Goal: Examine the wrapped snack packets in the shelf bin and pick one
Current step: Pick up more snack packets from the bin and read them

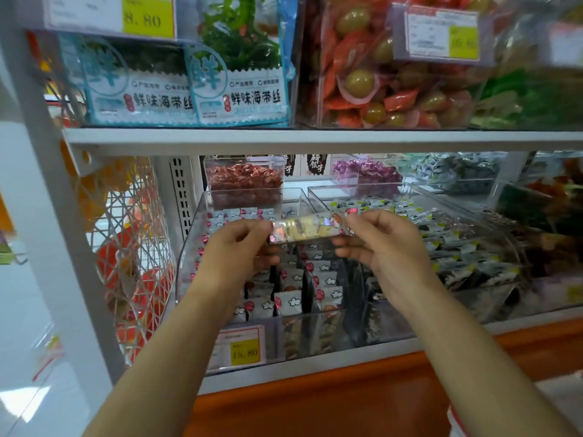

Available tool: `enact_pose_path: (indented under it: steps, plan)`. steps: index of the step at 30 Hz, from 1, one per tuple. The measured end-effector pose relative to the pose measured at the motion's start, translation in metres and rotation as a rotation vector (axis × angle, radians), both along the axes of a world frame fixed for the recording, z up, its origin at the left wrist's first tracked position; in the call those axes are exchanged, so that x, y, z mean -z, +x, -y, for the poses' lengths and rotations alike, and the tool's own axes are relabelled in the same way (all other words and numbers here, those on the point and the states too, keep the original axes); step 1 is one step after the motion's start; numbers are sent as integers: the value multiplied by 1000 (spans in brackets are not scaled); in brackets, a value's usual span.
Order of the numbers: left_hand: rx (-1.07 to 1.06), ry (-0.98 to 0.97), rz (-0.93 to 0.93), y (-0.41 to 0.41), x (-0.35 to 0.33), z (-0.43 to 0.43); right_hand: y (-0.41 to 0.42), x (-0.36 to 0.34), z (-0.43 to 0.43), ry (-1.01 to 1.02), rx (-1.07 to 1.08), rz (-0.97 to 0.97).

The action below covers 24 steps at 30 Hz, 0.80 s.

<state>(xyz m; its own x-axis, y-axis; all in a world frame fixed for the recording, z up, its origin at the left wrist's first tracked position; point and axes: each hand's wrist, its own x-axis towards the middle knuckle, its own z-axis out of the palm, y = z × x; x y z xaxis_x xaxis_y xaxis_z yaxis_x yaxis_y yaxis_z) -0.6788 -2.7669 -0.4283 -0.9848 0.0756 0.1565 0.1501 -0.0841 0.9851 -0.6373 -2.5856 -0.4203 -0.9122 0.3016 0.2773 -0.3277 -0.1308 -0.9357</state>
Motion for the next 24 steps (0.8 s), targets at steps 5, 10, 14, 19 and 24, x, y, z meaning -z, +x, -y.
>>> enact_pose_path:
  steps: [5, 10, 14, 19, 24]
  plan:
    - [108, 400, 195, 4, -6, -2, 4, 3, -3, -211, -110, -26]
    - [-22, 339, 158, 5, -7, -4, 3, 5, -4, -312, -222, 33]
    - [-99, 222, 68, 5, -4, -6, 3, 4, -3, -327, -220, 31]
    - [24, 332, 60, 8, -10, -6, 1, 4, -5, -434, -127, 15]
    - [110, 296, -16, 11, -13, -7, 2, 7, -8, -344, -33, -42]
